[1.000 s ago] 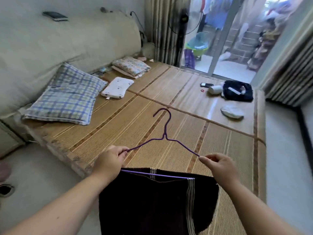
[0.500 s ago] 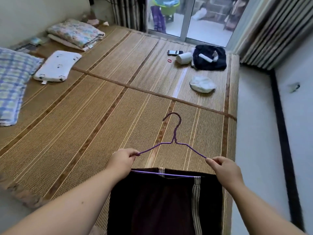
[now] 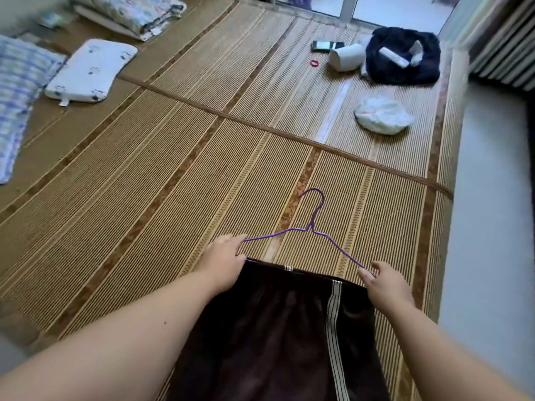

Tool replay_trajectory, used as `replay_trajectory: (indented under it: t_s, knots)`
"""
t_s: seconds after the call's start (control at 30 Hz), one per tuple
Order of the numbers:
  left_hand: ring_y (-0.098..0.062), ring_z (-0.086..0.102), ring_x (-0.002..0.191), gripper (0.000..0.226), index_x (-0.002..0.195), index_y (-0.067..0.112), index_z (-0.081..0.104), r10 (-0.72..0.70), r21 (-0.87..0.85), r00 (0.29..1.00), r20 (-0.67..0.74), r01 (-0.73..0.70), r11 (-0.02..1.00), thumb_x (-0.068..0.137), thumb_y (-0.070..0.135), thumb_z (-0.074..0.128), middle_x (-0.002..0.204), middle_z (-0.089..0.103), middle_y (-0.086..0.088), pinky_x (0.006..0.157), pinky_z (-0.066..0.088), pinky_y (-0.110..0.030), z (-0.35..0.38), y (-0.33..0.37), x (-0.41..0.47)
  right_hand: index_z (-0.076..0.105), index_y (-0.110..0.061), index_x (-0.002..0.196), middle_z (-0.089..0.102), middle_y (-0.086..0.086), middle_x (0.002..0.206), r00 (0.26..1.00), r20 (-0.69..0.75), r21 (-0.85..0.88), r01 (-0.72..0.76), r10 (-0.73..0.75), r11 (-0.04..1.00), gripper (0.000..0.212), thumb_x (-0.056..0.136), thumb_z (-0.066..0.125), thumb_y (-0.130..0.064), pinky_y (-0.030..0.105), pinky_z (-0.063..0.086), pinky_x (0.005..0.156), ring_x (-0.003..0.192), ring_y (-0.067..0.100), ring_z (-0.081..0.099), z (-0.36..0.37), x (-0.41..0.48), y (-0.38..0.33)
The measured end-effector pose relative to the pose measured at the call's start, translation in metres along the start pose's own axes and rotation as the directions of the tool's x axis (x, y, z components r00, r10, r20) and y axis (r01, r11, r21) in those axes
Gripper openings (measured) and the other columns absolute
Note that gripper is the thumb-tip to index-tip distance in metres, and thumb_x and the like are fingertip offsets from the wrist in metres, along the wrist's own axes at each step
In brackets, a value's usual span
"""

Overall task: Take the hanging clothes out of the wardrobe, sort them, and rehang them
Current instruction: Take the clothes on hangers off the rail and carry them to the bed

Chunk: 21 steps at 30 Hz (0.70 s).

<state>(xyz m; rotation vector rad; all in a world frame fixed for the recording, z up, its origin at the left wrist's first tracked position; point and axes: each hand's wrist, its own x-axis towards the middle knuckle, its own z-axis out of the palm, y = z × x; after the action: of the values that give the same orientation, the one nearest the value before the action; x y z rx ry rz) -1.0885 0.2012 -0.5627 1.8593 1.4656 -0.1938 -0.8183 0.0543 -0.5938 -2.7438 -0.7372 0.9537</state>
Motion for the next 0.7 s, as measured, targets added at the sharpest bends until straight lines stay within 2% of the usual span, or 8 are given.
replay_trajectory:
  t_s: [0.07, 0.1, 0.2, 0.27, 0.37, 0.5, 0.6, 0.7]
  knots:
    - [-0.021, 0.020, 0.143, 0.053, 0.146, 0.028, 0.032, -0.034, -0.021, 0.999, 0.017, 0.034, 0.999, 0.095, 0.025, 0.046, 0.155, 0.023, -0.005, 0.117, 0.018, -0.038, -0.003, -0.012, -0.015, 0.041, -0.014, 0.139, 0.055, 0.011, 0.132, 0.997, 0.038, -0.012, 0.069, -0.068, 0.998, 0.057, 0.091, 0.054, -0.043, 0.039, 0.050, 0.088, 0.112, 0.030, 0.057, 0.005, -0.007, -0.014]
    - [-0.020, 0.019, 0.144, 0.054, 0.146, 0.028, 0.032, -0.043, -0.033, 0.999, 0.005, 0.043, 0.999, 0.094, 0.025, 0.047, 0.156, 0.022, -0.004, 0.116, 0.018, -0.036, -0.007, -0.019, -0.025, 0.041, -0.014, 0.139, 0.053, 0.011, 0.134, 0.991, 0.069, -0.019, 0.120, -0.119, 0.993, 0.058, 0.091, 0.056, -0.041, 0.039, 0.047, 0.093, 0.117, 0.029, 0.054, 0.007, -0.014, -0.026]
    - [-0.015, 0.027, 0.140, 0.054, 0.145, 0.030, 0.034, -0.097, -0.111, 0.992, -0.080, 0.088, 0.990, 0.093, 0.025, 0.048, 0.155, 0.025, 0.002, 0.112, 0.027, -0.035, -0.026, -0.041, -0.063, 0.041, -0.017, 0.140, 0.049, 0.006, 0.138, 0.931, 0.159, -0.075, 0.344, -0.329, 0.936, 0.057, 0.090, 0.057, -0.041, 0.034, 0.037, 0.103, 0.127, 0.022, 0.045, 0.018, -0.047, -0.073]
    - [-0.014, 0.028, 0.140, 0.054, 0.144, 0.032, 0.034, -0.133, -0.148, 0.982, -0.137, 0.112, 0.983, 0.093, 0.025, 0.050, 0.154, 0.026, 0.005, 0.112, 0.029, -0.035, -0.044, -0.055, -0.091, 0.042, -0.022, 0.139, 0.047, 0.001, 0.137, 0.839, 0.230, -0.078, 0.520, -0.493, 0.850, 0.055, 0.090, 0.056, -0.043, 0.030, 0.034, 0.104, 0.128, 0.018, 0.043, 0.027, -0.079, -0.113]
    - [-0.014, 0.026, 0.140, 0.055, 0.143, 0.037, 0.032, -0.162, -0.156, 0.954, -0.253, 0.125, 0.980, 0.093, 0.026, 0.052, 0.154, 0.025, 0.007, 0.110, 0.030, -0.036, -0.085, -0.080, -0.141, 0.043, -0.030, 0.137, 0.044, -0.006, 0.136, 0.641, 0.302, -0.040, 0.749, -0.706, 0.662, 0.052, 0.089, 0.056, -0.045, 0.028, 0.037, 0.101, 0.122, 0.013, 0.046, 0.038, -0.144, -0.184]
    - [-0.014, 0.030, 0.138, 0.052, 0.141, 0.037, 0.036, -0.201, -0.172, 0.875, -0.440, 0.137, 0.975, 0.092, 0.028, 0.053, 0.152, 0.028, 0.005, 0.108, 0.032, -0.033, -0.150, -0.118, -0.226, 0.043, -0.038, 0.135, 0.042, -0.009, 0.138, 0.331, 0.323, 0.006, 0.936, -0.886, 0.352, 0.049, 0.089, 0.055, -0.045, 0.029, 0.043, 0.099, 0.118, 0.012, 0.050, 0.046, -0.255, -0.271]
    - [-0.011, 0.037, 0.134, 0.052, 0.139, 0.037, 0.041, -0.243, -0.180, 0.769, -0.591, 0.169, 0.969, 0.089, 0.030, 0.056, 0.150, 0.034, 0.008, 0.109, 0.031, -0.027, -0.191, -0.150, -0.304, 0.044, -0.037, 0.135, 0.044, -0.008, 0.137, 0.077, 0.345, 0.044, 0.994, -0.935, 0.098, 0.048, 0.089, 0.055, -0.044, 0.027, 0.044, 0.097, 0.115, 0.012, 0.052, 0.055, -0.345, -0.320]
    - [-0.006, 0.038, 0.132, 0.054, 0.136, 0.034, 0.046, -0.314, -0.188, 0.608, -0.730, 0.263, 0.946, 0.085, 0.029, 0.059, 0.145, 0.041, 0.009, 0.104, 0.022, -0.011, -0.217, -0.184, -0.394, 0.044, -0.034, 0.136, 0.044, -0.006, 0.138, -0.182, 0.356, 0.071, 0.983, -0.917, -0.168, 0.050, 0.088, 0.055, -0.044, 0.027, 0.038, 0.103, 0.123, 0.014, 0.047, 0.070, -0.443, -0.351]
